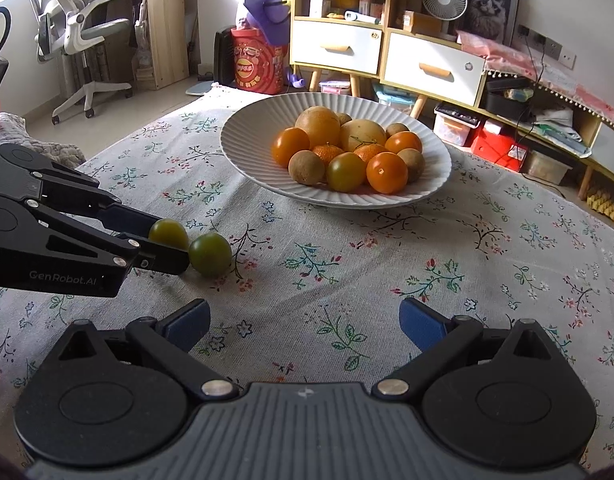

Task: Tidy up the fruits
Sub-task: 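Grasp a green tomato with the right gripper while the left gripper grasps the other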

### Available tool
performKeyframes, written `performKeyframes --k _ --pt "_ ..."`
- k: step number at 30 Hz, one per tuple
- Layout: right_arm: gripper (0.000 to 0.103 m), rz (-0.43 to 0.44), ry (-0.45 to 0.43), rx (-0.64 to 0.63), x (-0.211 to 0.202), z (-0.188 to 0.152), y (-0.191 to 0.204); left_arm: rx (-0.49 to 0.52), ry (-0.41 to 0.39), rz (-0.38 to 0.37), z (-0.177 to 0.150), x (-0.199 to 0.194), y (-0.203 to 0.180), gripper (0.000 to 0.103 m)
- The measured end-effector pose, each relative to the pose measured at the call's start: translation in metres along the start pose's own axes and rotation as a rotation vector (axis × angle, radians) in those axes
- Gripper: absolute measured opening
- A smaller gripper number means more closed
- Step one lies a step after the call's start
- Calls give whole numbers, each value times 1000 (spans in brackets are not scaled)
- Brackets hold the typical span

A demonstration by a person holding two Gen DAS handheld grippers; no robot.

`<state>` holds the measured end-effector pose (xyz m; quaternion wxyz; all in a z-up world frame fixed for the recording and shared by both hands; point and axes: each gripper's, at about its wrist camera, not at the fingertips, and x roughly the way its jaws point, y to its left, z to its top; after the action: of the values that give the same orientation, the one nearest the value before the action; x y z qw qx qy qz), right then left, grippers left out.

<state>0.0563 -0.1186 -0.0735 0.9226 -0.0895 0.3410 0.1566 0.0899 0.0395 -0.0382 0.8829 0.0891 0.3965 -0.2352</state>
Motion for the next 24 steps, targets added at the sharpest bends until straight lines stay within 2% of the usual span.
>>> performKeyframes --k 9,18,20,24 --pt "92 54 -14 -29 6 5 17 -22 41 51 4 -8 10 14" --pt "72 91 -21 -57 15 13 31 -58 55 76 2 -17 23 14" --pt "63 97 -21 -57 17 15 32 -59 57 77 1 -18 25 14" --pt "57 113 -26 -55 19 17 34 -62 58 77 1 -19 27 14"
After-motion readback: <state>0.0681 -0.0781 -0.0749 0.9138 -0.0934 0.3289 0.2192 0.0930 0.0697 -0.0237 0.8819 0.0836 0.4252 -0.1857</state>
